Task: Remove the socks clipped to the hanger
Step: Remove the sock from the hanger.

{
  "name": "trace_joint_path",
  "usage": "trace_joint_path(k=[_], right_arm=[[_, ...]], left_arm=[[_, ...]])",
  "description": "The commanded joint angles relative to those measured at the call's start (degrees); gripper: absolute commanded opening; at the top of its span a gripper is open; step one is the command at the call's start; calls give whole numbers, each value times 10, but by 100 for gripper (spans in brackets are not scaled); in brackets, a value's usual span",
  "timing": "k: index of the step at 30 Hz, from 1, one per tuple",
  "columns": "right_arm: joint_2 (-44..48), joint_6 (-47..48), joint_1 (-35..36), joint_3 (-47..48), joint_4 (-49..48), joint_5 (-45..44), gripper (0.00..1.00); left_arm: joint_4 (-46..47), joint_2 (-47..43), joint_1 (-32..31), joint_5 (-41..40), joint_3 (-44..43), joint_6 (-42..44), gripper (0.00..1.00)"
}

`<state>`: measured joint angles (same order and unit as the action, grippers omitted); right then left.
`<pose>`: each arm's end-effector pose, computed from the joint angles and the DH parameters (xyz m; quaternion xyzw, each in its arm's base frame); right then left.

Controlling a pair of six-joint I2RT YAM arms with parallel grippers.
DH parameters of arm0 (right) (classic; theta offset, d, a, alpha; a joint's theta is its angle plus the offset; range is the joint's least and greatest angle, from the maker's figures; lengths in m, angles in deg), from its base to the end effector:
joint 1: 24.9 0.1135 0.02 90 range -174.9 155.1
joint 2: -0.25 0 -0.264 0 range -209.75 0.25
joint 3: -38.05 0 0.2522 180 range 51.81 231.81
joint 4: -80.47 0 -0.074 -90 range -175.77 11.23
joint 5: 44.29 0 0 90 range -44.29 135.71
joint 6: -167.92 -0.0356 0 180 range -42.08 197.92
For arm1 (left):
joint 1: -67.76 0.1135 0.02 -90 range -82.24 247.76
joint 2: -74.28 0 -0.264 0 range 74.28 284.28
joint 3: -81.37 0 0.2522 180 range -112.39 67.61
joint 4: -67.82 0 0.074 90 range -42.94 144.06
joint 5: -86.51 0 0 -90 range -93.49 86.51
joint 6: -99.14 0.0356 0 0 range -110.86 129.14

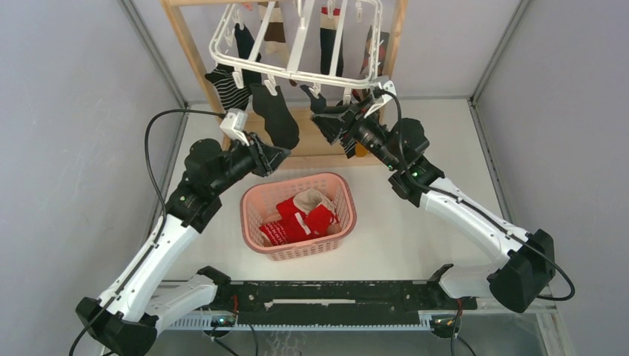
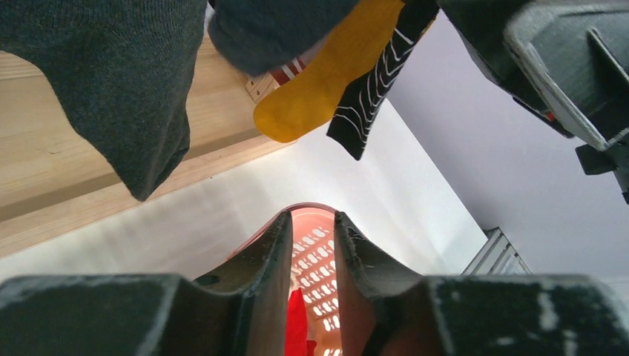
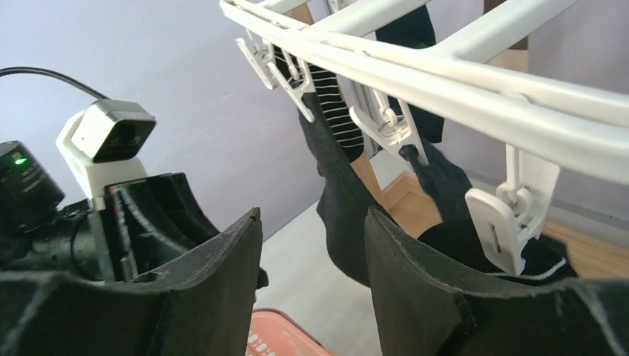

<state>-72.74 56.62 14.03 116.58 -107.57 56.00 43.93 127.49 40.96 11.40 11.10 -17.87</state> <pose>0.2292 0.1933 0.4159 -0.1640 0.5980 0.4406 0.6491 0.1839 -0.1031 0.3860 0.0846 0.7418 -0.3842 0.5430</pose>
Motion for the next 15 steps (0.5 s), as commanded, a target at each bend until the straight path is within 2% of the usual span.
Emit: trace_joint_path(k=[1,7,15], right_arm=[[-33,39,-12,28,-14,-30,63],[-55,82,-40,15,-19,-42,67],[-47,117,-38,-16,-23,-49,69]], left_arm=[[10,-1,5,29,-32,-17,34],[-5,-17,4,15,-20,-7,57],[6,5,4,21,-18,-7,59]])
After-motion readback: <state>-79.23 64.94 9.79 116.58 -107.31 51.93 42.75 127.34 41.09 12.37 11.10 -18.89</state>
